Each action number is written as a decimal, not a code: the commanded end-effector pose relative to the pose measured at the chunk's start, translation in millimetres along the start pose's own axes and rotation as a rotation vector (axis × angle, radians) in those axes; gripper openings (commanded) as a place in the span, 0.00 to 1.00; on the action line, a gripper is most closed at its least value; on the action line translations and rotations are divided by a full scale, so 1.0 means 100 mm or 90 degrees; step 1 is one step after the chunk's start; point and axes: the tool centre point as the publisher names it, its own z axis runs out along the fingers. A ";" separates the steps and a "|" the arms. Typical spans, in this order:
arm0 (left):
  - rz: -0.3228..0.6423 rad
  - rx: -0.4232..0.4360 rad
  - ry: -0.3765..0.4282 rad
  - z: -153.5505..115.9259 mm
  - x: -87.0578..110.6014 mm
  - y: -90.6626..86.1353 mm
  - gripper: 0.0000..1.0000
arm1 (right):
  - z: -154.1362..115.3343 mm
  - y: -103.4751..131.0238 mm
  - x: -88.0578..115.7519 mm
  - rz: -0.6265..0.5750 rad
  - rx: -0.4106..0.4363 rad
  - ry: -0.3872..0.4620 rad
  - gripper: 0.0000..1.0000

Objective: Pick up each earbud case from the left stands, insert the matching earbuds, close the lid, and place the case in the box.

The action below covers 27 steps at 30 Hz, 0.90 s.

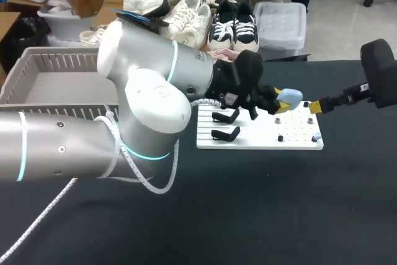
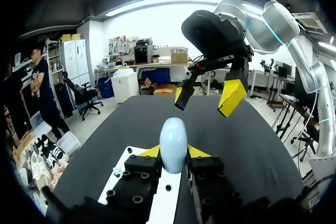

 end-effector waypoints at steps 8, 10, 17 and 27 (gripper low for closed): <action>0.011 0.010 -0.010 0.04 -0.11 -0.09 0.00 | 0.10 -0.07 0.01 -0.003 -0.040 -0.003 1.00; 0.012 0.013 -0.013 0.03 -0.12 -0.11 0.00 | 0.11 -0.07 0.01 -0.003 -0.041 -0.004 1.00; 0.012 0.020 -0.015 0.04 -0.12 -0.18 0.00 | 0.10 -0.09 -0.01 -0.005 -0.043 -0.007 1.00; 0.014 0.029 -0.017 0.04 -0.10 -0.28 0.00 | 0.10 -0.11 -0.02 -0.010 -0.044 -0.010 1.00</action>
